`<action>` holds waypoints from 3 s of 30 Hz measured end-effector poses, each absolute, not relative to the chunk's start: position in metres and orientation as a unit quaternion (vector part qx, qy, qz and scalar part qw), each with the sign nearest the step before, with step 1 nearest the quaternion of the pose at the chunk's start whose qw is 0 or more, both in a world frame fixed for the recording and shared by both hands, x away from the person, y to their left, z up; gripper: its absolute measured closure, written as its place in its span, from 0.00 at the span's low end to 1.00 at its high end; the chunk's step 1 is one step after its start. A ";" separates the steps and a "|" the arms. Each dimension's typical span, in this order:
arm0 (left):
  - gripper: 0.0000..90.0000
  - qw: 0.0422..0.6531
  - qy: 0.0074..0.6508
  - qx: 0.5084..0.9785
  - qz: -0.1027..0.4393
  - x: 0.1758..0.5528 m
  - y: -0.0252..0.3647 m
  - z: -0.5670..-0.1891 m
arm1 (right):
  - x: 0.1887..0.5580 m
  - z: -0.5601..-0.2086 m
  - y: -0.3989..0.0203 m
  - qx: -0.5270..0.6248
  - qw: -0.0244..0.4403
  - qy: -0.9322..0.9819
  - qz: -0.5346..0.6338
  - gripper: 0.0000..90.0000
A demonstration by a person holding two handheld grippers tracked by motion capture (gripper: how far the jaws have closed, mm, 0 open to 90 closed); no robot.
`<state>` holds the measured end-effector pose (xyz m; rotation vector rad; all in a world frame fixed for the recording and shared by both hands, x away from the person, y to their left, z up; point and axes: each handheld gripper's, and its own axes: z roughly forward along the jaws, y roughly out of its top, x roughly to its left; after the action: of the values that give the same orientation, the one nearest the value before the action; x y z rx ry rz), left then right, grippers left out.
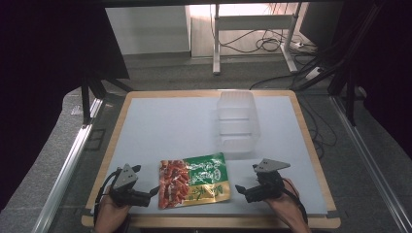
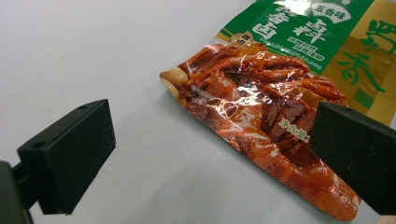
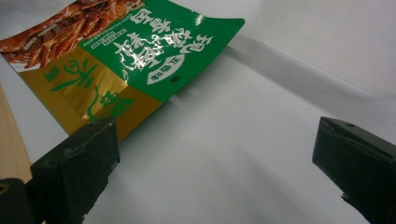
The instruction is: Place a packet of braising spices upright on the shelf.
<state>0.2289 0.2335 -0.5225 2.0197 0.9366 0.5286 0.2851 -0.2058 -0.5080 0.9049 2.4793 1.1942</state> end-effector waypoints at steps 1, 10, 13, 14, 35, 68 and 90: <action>0.00 0.413 0.372 0.804 0.211 0.229 0.233 -0.523 | 0.286 -0.510 -0.202 0.306 0.119 0.852 0.407 0.01; 0.00 0.412 0.371 0.805 0.211 0.229 0.233 -0.523 | 0.289 -0.512 -0.188 0.297 0.100 0.854 0.415 0.01; 0.00 0.411 0.370 0.806 0.211 0.229 0.232 -0.523 | 0.291 -0.515 -0.183 0.295 0.091 0.858 0.410 0.02; 0.00 0.411 0.370 0.806 0.211 0.229 0.232 -0.523 | 0.291 -0.515 -0.183 0.295 0.091 0.858 0.410 0.02; 0.00 0.409 0.369 0.808 0.211 0.229 0.231 -0.523 | 0.306 -0.521 -0.152 0.287 0.037 0.879 0.379 0.37; 0.00 0.408 0.371 0.805 0.220 0.228 0.233 -0.521 | 0.325 -0.502 -0.126 0.259 0.028 0.882 0.393 0.99; 0.00 0.412 0.372 0.801 0.222 0.227 0.233 -0.521 | 0.334 -0.458 -0.117 0.250 0.009 0.859 0.447 0.99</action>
<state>0.2269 0.2329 -0.5206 2.0158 0.9356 0.5579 0.3343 -0.1168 -0.4578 0.7803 2.6831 1.3975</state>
